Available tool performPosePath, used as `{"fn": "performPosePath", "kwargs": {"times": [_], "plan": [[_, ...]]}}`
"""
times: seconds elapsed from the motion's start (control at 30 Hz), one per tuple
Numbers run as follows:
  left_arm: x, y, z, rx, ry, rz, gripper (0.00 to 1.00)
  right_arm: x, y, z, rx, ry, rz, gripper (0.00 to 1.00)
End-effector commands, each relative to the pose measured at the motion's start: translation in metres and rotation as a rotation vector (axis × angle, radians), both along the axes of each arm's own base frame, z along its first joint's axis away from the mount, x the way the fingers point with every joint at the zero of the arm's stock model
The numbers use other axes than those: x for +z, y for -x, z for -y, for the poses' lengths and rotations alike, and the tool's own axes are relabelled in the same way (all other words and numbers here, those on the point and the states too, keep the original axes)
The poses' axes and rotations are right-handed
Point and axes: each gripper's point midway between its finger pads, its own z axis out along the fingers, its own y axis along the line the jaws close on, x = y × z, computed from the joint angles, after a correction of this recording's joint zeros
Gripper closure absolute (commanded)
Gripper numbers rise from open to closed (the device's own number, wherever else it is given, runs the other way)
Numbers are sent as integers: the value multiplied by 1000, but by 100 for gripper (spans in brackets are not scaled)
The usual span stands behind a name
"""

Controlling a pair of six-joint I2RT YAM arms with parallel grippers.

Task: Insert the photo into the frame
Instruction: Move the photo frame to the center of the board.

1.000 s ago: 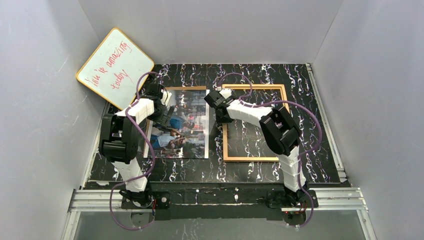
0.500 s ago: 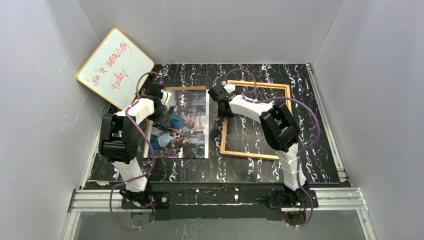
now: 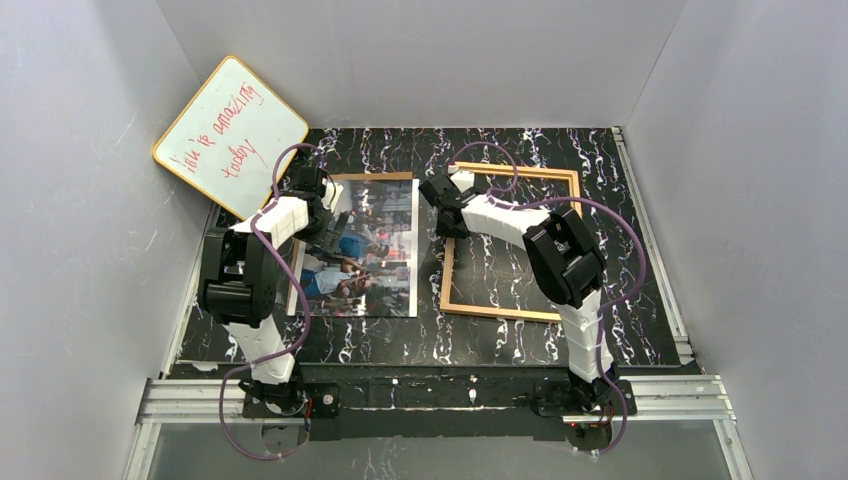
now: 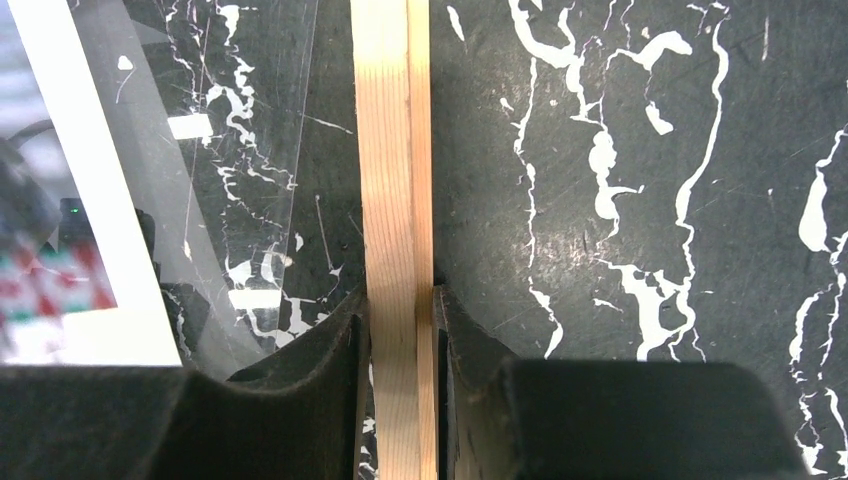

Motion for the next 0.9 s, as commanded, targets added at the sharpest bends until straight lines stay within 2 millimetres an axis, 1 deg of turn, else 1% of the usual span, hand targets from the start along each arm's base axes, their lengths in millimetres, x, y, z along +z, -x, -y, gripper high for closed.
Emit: {"fn": "performPosePath", "kwargs": {"times": [0.0,0.07,0.1,0.17,0.23,0.33,0.37,0.4,0.43,0.47,0.5,0.53,0.6,0.63,0.67,0.7,0.73,0.77,0.87], "plan": [[-12,18,-7,8,-21,-90,2,-5,29,-21,-29,-112,-100,93],[-11,17,-7,7,-18,-87,2,-2,29,-25,-28,-131,-98,90],[-12,17,-7,7,-17,-88,2,-1,29,-27,-23,-141,-102,85],[-10,16,-6,9,-13,-88,2,3,26,-27,-21,-128,-95,69],[-4,14,-5,10,-7,-84,2,14,18,-21,-20,-84,-63,56],[11,7,0,3,15,-66,2,45,7,-15,-8,-59,6,37],[16,6,2,-2,28,-63,2,55,5,-15,2,-69,26,29],[24,2,4,-7,41,-54,2,66,3,-15,10,-80,47,19],[30,1,6,-11,52,-53,2,77,2,-18,18,-108,66,6],[37,-2,8,-15,65,-46,2,88,0,-26,31,-172,74,2],[45,-6,10,-19,78,-34,2,102,-2,-38,71,-263,87,1],[52,-8,10,-24,85,-33,2,118,-6,-50,160,-365,109,1],[66,-14,12,-33,110,-24,2,148,-9,-59,230,-571,106,1],[75,-19,13,-41,126,-16,2,159,-7,-63,266,-670,103,1],[79,-22,14,-47,135,-15,2,169,-8,-68,289,-734,112,1],[80,-25,13,-46,136,-13,2,171,-8,-71,294,-751,110,1],[81,-28,12,-44,137,-8,2,169,-6,-77,309,-757,94,1],[79,-30,11,-44,146,-8,2,162,-5,-82,311,-758,64,1],[73,-38,10,-48,164,2,3,127,-6,-92,200,-734,-31,1]]}}
